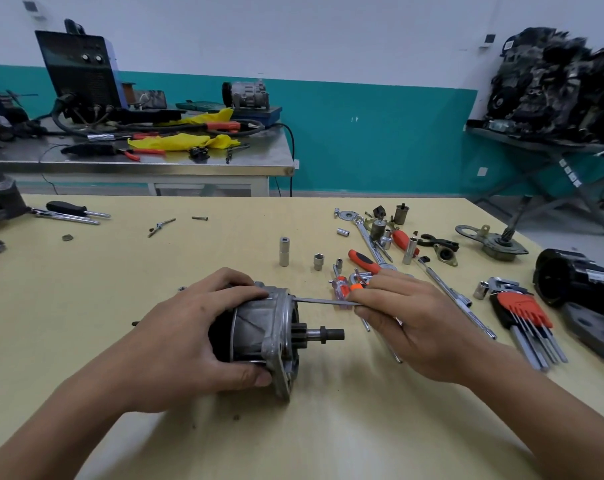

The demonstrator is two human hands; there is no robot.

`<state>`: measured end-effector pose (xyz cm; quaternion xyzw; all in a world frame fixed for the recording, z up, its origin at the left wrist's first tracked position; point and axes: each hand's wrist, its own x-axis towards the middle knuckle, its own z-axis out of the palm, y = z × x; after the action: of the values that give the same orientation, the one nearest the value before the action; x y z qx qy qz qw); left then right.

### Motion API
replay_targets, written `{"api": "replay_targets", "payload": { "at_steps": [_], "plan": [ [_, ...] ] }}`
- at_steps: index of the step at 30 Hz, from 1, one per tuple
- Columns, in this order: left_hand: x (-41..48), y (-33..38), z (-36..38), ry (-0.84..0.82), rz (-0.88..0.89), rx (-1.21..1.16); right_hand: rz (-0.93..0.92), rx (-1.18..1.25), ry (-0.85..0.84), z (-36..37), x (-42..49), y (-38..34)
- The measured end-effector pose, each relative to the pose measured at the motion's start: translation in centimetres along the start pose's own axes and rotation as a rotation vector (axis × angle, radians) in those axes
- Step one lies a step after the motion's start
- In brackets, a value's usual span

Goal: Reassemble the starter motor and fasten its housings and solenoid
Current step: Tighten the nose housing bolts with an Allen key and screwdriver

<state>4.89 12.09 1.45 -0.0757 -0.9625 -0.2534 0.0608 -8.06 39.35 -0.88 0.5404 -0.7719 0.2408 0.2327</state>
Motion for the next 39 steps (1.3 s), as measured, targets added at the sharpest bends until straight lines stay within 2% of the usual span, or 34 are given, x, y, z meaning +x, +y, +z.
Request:
{"api": "replay_targets", "payload": {
  "at_steps": [3,5,8,11,13,16,20,25,28,30,33,35,39],
  "plan": [
    [-0.1,0.1,-0.3,-0.033,0.039,0.008,0.329,0.378,-0.050,0.4,0.2,-0.3],
    [-0.1,0.2,-0.9,-0.079,0.035,-0.080,0.500,0.625,-0.139,0.5,0.4,-0.5],
    [0.8,0.9,-2.0,-0.076,0.017,-0.282,0.629,0.820,-0.220,0.5,1.2,-1.0],
    [3.5,3.1,-1.4,-0.060,0.028,-0.242,0.758,0.960,-0.260,0.2,1.8,-1.4],
    [5.3,4.5,-0.6,-0.123,0.036,-0.181,0.790,0.991,-0.261,0.0,1.8,-1.6],
    [7.2,5.1,0.2,-0.224,0.025,-0.173,0.771,0.949,-0.249,0.2,1.6,-2.0],
    [7.5,4.2,0.6,-0.172,-0.036,-0.259,0.611,0.862,-0.232,-0.3,1.6,-1.6],
    [7.4,3.8,1.2,-0.136,-0.042,-0.296,0.258,0.362,0.045,-3.3,0.3,1.6],
    [7.3,4.0,1.1,-0.146,-0.044,-0.301,0.044,0.048,0.059,-3.2,-0.8,2.5],
    [7.2,4.1,0.9,-0.144,-0.037,-0.304,-0.074,-0.054,0.096,-2.7,-0.7,2.5],
    [7.0,4.3,1.0,-0.133,-0.032,-0.329,-0.203,-0.074,0.139,-2.3,-0.2,2.2],
    [6.9,4.4,1.0,-0.120,-0.038,-0.346,-0.179,-0.048,0.139,-2.0,-0.1,1.8],
    [6.8,4.4,1.1,-0.101,-0.055,-0.374,0.152,0.321,0.183,-1.0,-0.5,0.9]
  ]
}}
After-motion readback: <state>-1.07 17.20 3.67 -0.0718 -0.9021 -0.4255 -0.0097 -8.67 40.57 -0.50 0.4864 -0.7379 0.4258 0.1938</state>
